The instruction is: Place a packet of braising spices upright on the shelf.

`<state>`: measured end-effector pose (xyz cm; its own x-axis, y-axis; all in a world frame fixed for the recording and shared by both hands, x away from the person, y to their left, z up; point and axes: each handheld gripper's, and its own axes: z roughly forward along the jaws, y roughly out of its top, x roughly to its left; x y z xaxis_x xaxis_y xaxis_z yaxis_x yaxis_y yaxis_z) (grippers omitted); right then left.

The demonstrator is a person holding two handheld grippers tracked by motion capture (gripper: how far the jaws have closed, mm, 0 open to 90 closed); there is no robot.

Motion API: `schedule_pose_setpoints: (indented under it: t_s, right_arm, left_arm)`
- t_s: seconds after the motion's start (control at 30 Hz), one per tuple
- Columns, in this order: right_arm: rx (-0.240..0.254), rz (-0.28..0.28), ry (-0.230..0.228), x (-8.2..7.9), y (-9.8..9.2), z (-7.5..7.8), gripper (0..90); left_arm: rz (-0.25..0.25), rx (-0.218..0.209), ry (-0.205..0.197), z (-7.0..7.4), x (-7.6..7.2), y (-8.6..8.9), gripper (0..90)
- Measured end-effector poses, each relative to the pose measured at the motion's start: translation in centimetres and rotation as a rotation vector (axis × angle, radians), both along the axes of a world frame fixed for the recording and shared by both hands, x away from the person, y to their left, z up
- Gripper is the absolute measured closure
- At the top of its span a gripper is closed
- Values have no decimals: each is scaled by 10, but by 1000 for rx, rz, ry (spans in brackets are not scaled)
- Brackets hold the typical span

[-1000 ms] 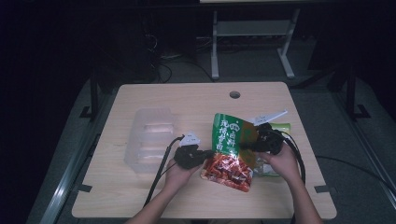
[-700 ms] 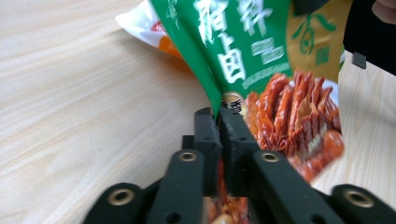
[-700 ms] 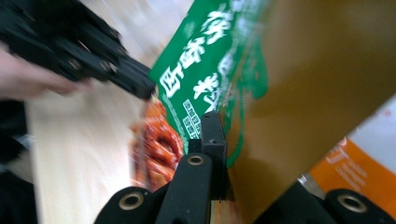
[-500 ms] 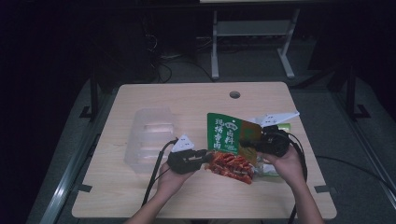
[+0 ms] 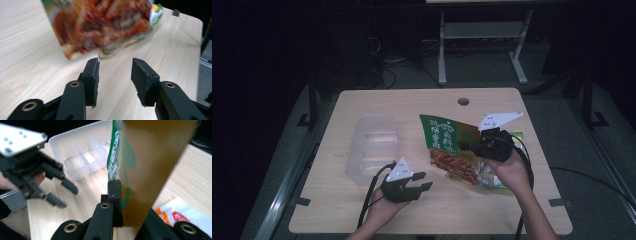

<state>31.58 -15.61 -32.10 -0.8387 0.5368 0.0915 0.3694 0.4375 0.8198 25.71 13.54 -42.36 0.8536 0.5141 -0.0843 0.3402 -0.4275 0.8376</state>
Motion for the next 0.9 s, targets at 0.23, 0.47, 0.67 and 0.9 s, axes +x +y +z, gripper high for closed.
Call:
schedule_pose_setpoints:
  t_s: [0.23, 0.47, 0.67, 0.9]
  right_arm:
    - [-1, 7, -6, 14, 16, 12, 898]
    - [-8, 15, -8, 29, 36, 21, 898]
    - [-11, 34, -19, 41, 48, 30, 898]
    - [-4, 47, -27, 53, 65, 43, 898]
  left_arm:
    - [-11, -39, 21, -3, -11, 15, 478]
    - [-45, -40, 35, -4, -15, 23, 392]
    - [-62, -60, 22, -4, -22, 18, 306]
    - [-68, -50, 15, -5, -22, 18, 274]
